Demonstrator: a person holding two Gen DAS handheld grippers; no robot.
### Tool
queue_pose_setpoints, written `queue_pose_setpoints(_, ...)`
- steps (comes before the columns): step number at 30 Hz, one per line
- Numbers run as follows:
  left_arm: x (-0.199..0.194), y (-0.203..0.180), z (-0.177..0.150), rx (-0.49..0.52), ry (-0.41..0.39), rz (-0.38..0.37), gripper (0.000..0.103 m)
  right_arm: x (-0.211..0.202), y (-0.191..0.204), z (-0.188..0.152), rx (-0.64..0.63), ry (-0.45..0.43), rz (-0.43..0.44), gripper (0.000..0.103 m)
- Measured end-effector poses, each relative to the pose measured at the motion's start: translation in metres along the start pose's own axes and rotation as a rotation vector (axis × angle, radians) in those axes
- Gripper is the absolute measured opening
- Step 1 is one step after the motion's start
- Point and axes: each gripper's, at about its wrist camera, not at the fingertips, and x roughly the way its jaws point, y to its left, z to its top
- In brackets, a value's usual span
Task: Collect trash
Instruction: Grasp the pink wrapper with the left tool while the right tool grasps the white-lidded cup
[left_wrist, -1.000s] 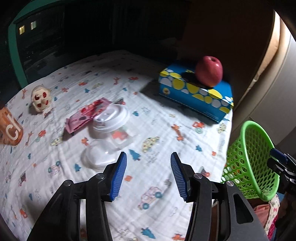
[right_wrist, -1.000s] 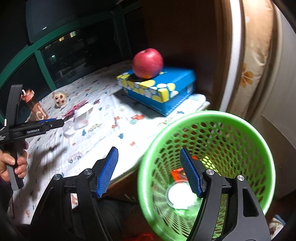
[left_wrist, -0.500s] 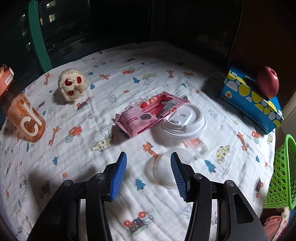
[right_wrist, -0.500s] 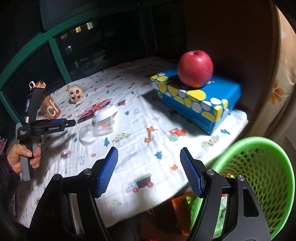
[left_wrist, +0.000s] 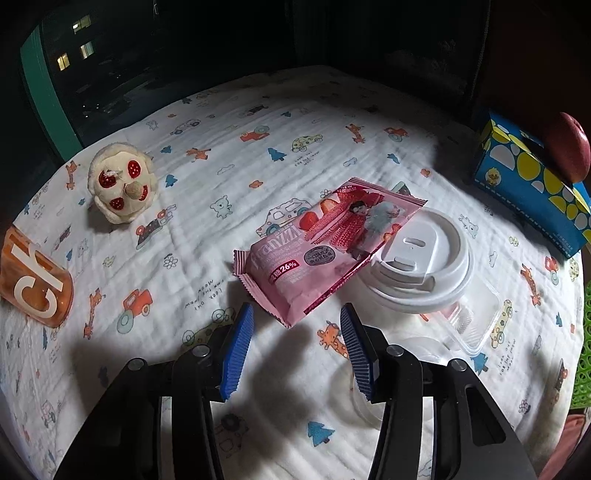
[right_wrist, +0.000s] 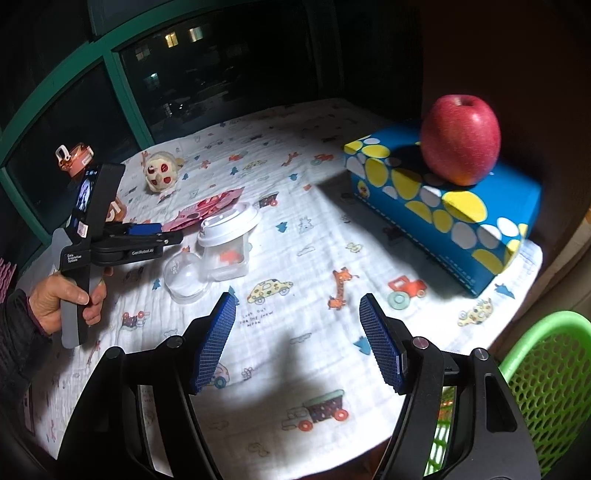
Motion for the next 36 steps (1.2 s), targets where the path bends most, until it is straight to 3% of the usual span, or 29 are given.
queue_pose_setpoints(13, 0.004, 0.009, 0.005, 0.009, -0.046, 0.004, 0.008, 0.039, 0.036, 0.021, -0.077, 0.030, 0.069, 0.070)
queue_pose_setpoints(26, -0.028, 0.030, -0.003, -0.021, -0.063, -0.021, 0.005, 0.102, 0.069, 0.061, -0.133, 0.068, 0.135, 0.080)
queue_pose_setpoints(36, -0.042, 0.048, -0.012, -0.050, -0.077, -0.029, 0.005, 0.152, 0.087, 0.078, -0.171, 0.117, 0.095, 0.086)
